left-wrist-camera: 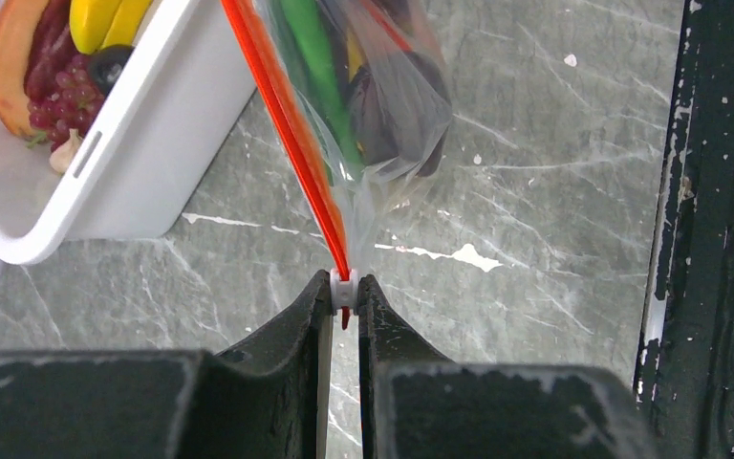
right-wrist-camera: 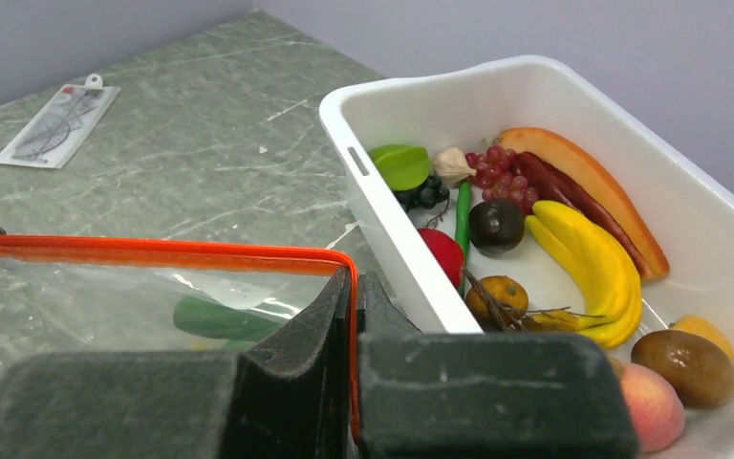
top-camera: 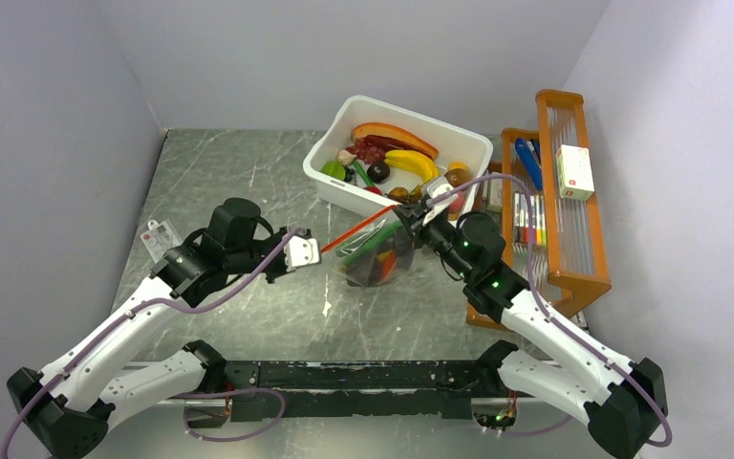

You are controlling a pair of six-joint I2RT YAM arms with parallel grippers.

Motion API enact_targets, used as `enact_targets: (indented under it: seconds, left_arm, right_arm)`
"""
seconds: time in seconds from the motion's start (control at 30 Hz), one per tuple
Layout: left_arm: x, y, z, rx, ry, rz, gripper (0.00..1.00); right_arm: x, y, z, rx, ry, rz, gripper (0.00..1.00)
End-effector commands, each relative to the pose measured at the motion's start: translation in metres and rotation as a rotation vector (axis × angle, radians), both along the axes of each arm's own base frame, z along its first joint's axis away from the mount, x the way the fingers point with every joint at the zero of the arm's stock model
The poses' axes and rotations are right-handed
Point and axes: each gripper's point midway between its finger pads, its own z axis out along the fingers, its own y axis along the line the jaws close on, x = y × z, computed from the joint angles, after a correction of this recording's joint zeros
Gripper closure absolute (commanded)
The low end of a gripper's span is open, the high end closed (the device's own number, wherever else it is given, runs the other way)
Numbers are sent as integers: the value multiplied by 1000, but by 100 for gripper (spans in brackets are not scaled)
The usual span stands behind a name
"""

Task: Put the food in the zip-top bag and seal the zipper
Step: Zip the zipper food storage bag, then place the zipper food storage bag at the center of the board.

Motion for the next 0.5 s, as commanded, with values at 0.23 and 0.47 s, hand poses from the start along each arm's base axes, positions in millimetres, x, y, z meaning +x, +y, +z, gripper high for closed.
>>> enact_targets:
  seconds: [0.23, 0.47]
  left_arm:
    - [1, 26, -4, 60, -10, 115, 93]
    - [30, 53, 33, 82, -217, 276, 93]
  right_arm:
    - [6, 7, 17, 12, -47, 73, 100]
    - [7, 53, 38, 25, -115, 298, 100]
